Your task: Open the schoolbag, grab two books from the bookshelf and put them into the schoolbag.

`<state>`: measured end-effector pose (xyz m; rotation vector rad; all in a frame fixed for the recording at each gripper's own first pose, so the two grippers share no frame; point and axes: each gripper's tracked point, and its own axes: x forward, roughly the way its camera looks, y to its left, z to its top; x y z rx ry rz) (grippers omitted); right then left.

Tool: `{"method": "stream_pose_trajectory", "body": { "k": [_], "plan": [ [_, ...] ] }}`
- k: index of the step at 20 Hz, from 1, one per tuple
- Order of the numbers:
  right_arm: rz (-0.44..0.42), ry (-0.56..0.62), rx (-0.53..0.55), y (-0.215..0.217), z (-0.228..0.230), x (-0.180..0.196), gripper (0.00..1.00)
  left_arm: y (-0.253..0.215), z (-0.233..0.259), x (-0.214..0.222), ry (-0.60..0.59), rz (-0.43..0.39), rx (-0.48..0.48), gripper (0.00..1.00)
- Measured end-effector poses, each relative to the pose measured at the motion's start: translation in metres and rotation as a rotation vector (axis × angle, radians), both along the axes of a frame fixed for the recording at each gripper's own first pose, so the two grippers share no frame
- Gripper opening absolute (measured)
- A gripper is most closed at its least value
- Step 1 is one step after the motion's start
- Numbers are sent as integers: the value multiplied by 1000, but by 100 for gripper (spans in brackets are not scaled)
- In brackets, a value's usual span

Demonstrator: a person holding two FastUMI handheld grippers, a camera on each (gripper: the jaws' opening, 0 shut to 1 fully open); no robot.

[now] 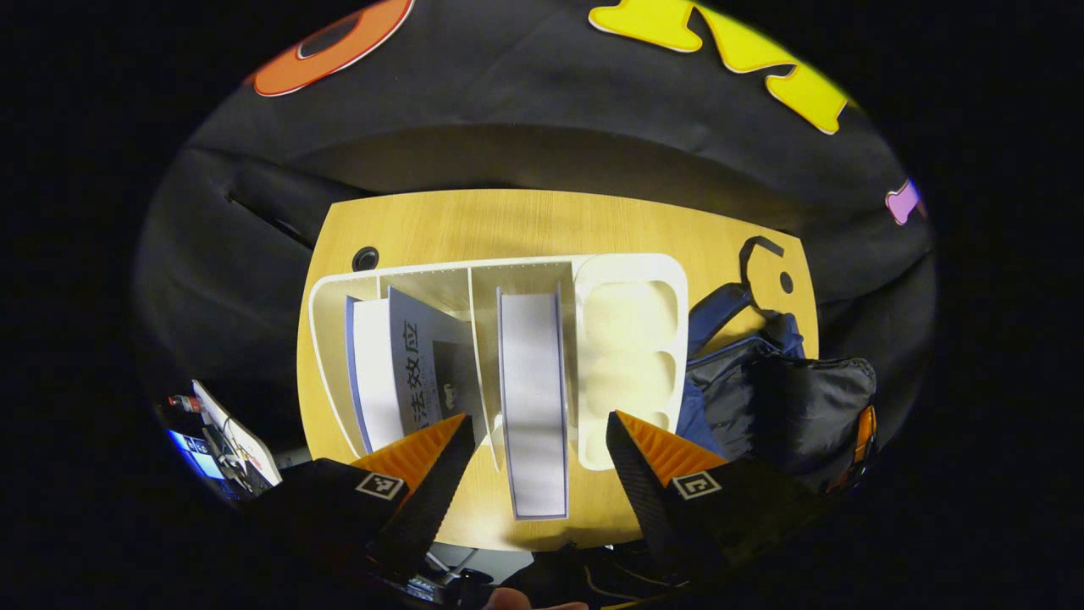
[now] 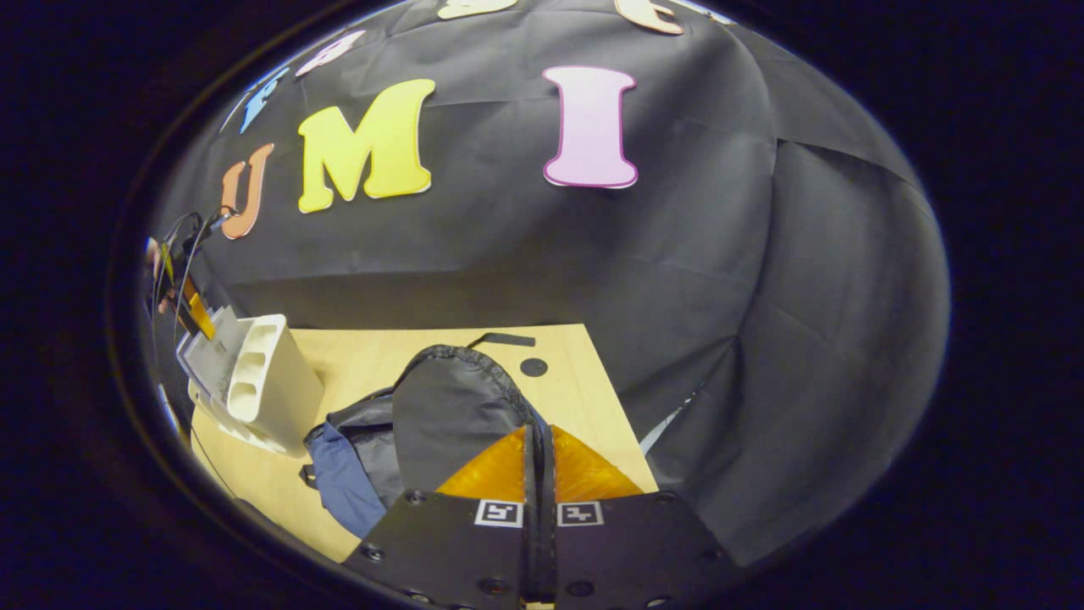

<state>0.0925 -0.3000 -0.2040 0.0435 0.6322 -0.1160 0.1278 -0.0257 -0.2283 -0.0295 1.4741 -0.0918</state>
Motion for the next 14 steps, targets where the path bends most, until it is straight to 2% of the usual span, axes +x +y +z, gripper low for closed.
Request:
{"method": "stream_pose_trajectory", "body": {
  "k": [2,3,6,10,14],
  "plan": [
    [-2,-3,1,0,0,0,0,3,-10,0,36,0,22,100],
    [-3,-5,2,0,0,0,0,5,-14,1,49,4,34,95],
    [-6,-4,3,-1,1,0,2,11,-27,0,75,17,56,90],
    [-2,-1,-15,-4,1,0,0,9,-39,-8,120,16,62,81],
    [1,-2,-18,-3,3,-2,0,5,-49,-12,139,23,67,66]
  ]
}}
